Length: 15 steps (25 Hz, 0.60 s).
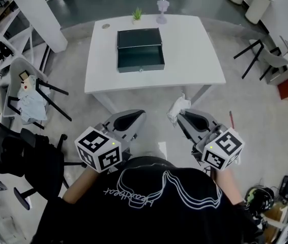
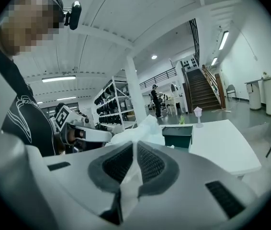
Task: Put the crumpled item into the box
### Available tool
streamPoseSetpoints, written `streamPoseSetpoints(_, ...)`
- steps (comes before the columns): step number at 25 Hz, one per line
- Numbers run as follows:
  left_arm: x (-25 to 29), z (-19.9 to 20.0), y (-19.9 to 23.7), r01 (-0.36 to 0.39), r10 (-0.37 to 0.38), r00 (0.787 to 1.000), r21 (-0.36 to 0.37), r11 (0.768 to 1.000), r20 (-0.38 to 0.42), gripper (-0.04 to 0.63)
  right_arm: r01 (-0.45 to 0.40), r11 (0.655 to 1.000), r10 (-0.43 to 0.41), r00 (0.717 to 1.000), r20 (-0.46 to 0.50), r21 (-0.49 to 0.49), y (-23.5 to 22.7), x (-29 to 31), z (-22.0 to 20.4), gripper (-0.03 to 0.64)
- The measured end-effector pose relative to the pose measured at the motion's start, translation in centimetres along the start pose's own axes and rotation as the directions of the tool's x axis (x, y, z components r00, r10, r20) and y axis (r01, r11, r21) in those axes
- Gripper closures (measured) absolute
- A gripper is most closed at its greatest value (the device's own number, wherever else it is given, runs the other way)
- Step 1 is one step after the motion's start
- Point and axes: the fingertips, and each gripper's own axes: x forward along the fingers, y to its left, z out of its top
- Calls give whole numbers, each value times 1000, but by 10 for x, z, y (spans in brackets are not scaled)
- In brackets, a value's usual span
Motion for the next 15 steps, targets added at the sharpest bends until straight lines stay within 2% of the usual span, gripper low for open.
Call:
streamPoseSetpoints(6,13,27,41,-18,18,999,-1,1000,28,591,-12,999,12,1000,-8,-47,-21,39,14,588)
streamPoseSetpoints(10,15,29,57,-32,33,999,-14,999,33,591,-27,996,25,999,-30,-84,-27,58,15,586)
streamPoseSetpoints(15,16,28,74,-69,70,997,-34,997,34,591,-33,996,30,999,-43,-81,-42,74,17,586)
